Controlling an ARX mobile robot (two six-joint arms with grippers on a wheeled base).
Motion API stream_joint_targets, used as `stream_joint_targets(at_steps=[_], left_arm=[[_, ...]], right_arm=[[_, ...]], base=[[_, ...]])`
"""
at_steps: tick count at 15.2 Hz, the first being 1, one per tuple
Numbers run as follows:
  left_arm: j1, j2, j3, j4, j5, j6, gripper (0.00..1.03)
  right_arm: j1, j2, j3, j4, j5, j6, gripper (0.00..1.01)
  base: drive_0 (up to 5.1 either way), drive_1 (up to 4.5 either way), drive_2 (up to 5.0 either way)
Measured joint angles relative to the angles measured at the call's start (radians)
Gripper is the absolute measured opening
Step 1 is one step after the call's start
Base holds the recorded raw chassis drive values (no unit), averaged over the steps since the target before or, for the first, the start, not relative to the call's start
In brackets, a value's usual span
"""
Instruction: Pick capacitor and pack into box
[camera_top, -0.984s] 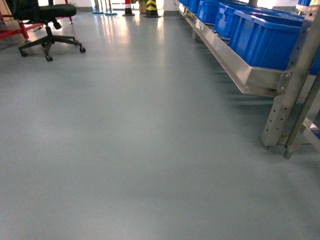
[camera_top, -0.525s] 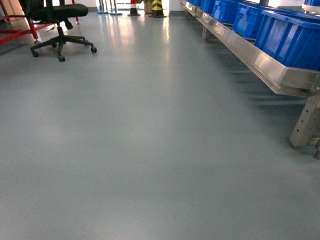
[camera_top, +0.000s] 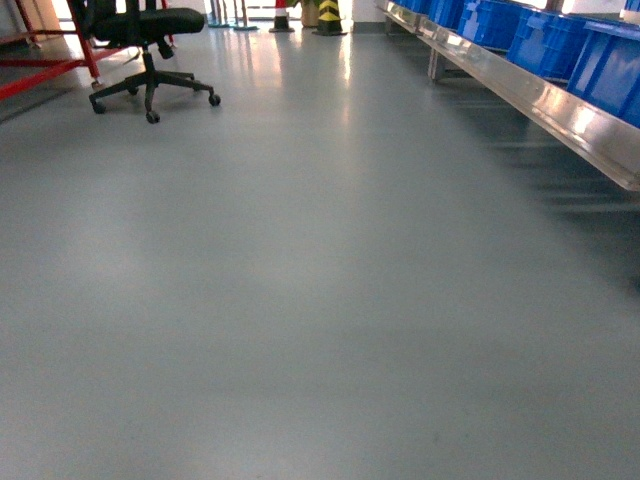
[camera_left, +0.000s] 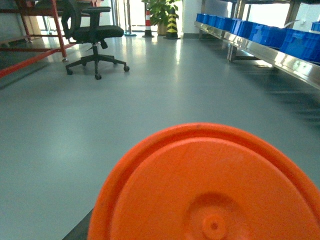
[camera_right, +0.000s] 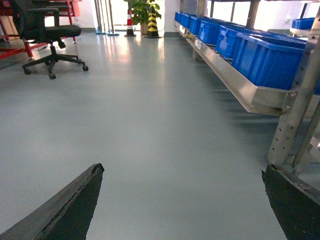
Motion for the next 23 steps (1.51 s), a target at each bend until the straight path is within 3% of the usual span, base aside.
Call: stream_joint_targets(at_steps=[23], left_arm=[[0.000,0.000,0.000,-0.001,0.000,0.000,0.43]], right_arm=[[0.000,0.000,0.000,-0.005,0.000,0.000,0.98]], base=[[-5.0,2.42,2.4]])
